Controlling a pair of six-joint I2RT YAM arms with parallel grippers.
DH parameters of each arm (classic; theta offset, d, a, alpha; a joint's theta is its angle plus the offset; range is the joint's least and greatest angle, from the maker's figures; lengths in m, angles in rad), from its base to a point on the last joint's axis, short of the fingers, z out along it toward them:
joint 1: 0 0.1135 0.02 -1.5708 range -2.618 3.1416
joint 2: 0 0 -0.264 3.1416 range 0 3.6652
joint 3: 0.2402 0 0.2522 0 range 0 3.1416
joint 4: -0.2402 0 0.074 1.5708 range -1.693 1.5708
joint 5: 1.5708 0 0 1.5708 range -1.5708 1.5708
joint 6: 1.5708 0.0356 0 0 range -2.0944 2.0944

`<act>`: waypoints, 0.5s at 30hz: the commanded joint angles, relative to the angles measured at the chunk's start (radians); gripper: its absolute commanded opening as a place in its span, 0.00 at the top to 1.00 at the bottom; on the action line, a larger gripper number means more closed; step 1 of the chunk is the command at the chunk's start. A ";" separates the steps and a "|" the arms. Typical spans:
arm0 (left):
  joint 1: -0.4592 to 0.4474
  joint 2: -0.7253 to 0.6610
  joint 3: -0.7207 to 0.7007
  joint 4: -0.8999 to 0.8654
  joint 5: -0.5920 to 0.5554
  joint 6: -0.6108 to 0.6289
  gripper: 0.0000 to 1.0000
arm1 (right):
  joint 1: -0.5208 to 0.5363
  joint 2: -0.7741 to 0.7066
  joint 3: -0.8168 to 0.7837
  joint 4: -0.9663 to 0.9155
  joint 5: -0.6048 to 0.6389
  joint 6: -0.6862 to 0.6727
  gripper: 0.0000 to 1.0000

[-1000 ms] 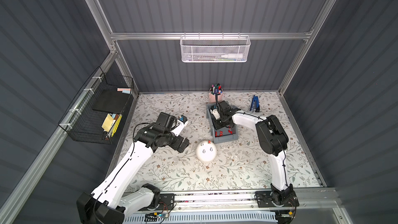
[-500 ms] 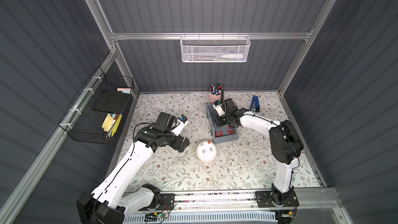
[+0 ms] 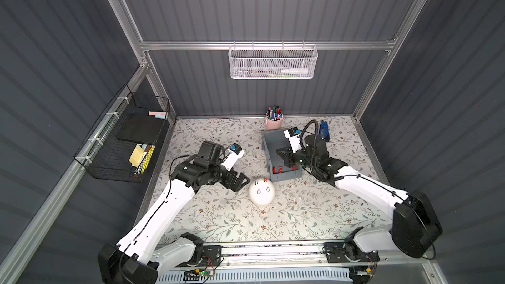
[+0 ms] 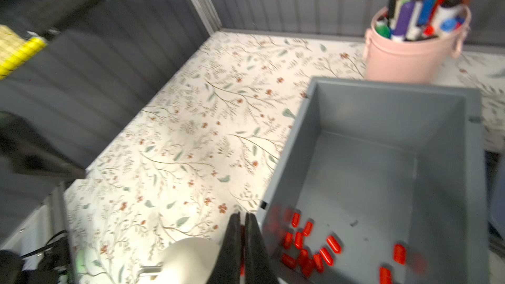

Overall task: Cover the protruding screws with screw protection sleeves
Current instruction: Pick up the screw protection sleeve from the storage box.

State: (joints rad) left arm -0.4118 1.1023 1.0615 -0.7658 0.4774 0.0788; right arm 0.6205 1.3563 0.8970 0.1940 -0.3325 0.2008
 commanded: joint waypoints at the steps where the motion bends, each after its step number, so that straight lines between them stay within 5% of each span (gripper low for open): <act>1: 0.004 -0.042 -0.032 0.088 0.191 -0.023 0.06 | 0.039 -0.079 -0.045 0.258 -0.124 0.046 0.93; 10: 0.004 -0.143 -0.085 0.245 0.487 -0.039 0.20 | 0.203 -0.136 -0.035 0.430 -0.211 0.006 0.93; 15: 0.004 -0.233 -0.130 0.344 0.572 -0.041 0.45 | 0.252 -0.136 -0.027 0.490 -0.221 0.011 0.93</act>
State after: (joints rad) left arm -0.4118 0.9119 0.9497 -0.5102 0.9390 0.0391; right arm 0.8581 1.2236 0.8513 0.5938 -0.5289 0.2169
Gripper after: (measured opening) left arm 0.580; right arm 0.072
